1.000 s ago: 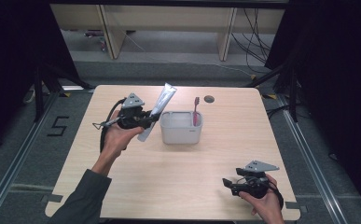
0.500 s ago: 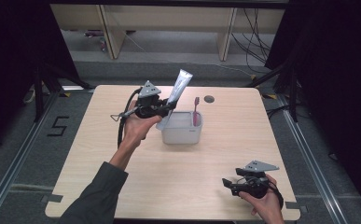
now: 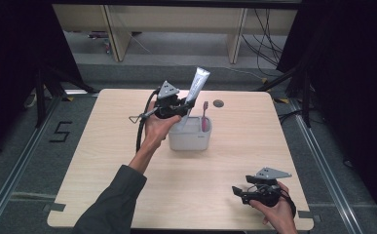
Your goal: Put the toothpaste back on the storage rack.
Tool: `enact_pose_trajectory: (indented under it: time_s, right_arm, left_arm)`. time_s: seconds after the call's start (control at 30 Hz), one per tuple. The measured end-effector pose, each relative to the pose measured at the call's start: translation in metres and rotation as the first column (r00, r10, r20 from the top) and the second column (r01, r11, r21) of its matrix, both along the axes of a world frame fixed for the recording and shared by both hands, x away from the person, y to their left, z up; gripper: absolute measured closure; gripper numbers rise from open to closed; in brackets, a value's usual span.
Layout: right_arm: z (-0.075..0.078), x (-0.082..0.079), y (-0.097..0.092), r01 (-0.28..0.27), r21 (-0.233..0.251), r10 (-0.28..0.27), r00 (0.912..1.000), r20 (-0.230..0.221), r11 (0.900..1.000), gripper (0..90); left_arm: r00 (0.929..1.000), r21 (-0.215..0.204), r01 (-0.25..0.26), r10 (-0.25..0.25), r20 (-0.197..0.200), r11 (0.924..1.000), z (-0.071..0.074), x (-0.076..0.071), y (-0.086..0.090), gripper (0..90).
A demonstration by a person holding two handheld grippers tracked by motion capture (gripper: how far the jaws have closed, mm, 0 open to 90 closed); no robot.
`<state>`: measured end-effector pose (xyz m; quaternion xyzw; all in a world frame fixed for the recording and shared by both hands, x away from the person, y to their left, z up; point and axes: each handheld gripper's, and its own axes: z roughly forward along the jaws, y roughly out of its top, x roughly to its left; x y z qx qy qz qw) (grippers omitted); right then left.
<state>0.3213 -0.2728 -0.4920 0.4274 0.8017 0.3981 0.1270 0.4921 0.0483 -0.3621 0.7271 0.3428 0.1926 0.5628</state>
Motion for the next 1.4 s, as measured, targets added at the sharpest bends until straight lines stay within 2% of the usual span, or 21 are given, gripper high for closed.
enact_pose_trajectory:
  time_s: [0.23,0.37,0.43,0.5,0.6,0.63,0.73,0.87,0.9,1.23,1.37,1.4]
  right_arm:
    - [0.001,0.000,0.000,-0.006,-0.017,0.006,1.0000,0.002,0.9998,27.7]
    - [0.001,0.000,0.000,-0.009,-0.017,0.009,1.0000,0.004,0.9998,27.7]
    - [0.001,-0.002,0.003,0.004,0.013,-0.004,0.9994,-0.034,0.9999,27.7]
    - [0.001,-0.001,0.002,-0.003,0.001,0.003,0.9999,-0.014,1.0000,27.7]
    - [0.001,-0.001,0.002,-0.002,0.002,0.002,0.9999,-0.015,1.0000,27.7]
    - [0.001,-0.002,0.003,-0.001,0.015,0.001,0.9994,-0.033,0.9999,27.7]
    - [0.001,-0.002,0.003,-0.002,0.011,0.002,0.9997,-0.025,0.9999,27.7]
    - [0.001,-0.001,0.002,-0.008,0.001,0.008,0.9999,-0.014,1.0000,27.7]
    - [0.001,-0.001,0.001,-0.015,-0.015,0.015,0.9999,0.002,0.9998,27.7]
    - [0.000,-0.001,0.002,-0.021,-0.008,0.021,0.9998,-0.006,0.9998,27.7]
    - [0.000,0.000,0.002,-0.021,-0.010,0.020,0.9998,-0.006,0.9997,27.8]
    - [-0.001,-0.001,0.003,-0.017,0.003,0.017,0.9997,-0.019,0.9999,27.7]
  left_arm:
    - [0.9999,0.016,-0.010,0.010,0.012,0.9998,-0.012,0.009,-0.006,76.0]
    - [0.9998,0.012,-0.015,0.015,0.011,0.9998,-0.015,0.012,-0.006,75.9]
    - [0.9998,0.007,-0.016,0.016,0.007,0.9998,-0.017,0.014,-0.006,75.9]
    - [0.9998,0.007,-0.019,0.019,0.008,0.9998,-0.020,0.016,-0.008,75.9]
    - [0.9998,0.006,-0.019,0.019,0.004,0.9998,-0.023,0.019,-0.009,76.0]
    - [0.9998,0.006,-0.020,0.020,0.005,0.9998,-0.024,0.020,-0.010,75.9]
    - [0.9996,0.005,-0.024,0.024,0.011,0.9997,-0.028,0.022,-0.011,75.9]
    - [0.9996,0.019,-0.021,0.021,0.017,0.9996,-0.032,0.022,-0.014,75.8]
    - [0.9997,0.017,-0.019,0.019,0.014,0.9997,-0.033,0.023,-0.015,75.8]
    - [0.9995,0.017,-0.032,0.032,0.003,0.9993,-0.046,0.020,-0.013,75.7]
    - [0.9996,0.035,-0.028,0.028,-0.003,0.9990,-0.051,0.018,-0.012,75.5]
    - [0.9996,0.039,-0.028,0.028,-0.003,0.9988,-0.052,0.018,-0.012,75.5]
